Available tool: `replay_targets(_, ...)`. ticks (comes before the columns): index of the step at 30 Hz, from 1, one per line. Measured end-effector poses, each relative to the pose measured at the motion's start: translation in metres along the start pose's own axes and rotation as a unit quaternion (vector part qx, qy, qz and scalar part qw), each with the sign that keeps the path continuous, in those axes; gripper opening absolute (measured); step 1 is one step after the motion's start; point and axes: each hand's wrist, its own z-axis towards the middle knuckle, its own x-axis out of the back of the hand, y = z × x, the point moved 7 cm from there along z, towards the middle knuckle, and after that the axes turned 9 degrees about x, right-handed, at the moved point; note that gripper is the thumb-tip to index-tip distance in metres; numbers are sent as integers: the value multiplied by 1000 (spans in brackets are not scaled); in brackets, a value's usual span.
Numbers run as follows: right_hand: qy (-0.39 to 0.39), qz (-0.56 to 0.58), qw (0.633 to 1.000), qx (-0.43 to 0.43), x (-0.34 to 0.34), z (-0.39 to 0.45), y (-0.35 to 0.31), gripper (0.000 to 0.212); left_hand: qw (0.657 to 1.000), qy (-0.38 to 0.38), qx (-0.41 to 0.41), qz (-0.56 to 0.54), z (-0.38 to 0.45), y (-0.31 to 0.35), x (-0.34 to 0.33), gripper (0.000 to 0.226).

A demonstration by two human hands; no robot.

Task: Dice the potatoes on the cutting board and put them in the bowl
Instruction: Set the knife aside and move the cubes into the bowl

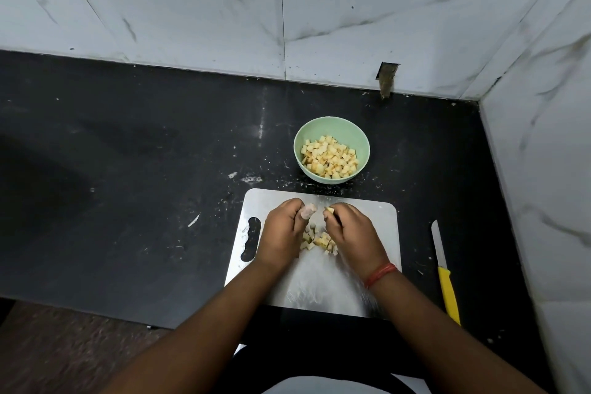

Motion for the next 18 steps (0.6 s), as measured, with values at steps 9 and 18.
replay_targets(9, 124, 243, 953, -131, 38, 37, -16, 30, 984, 6, 24, -178, 28, 69, 2, 46)
replay_targets(18, -35, -81, 994, -65, 55, 144, -2, 16, 995, 19, 78, -51, 121, 97, 1, 67)
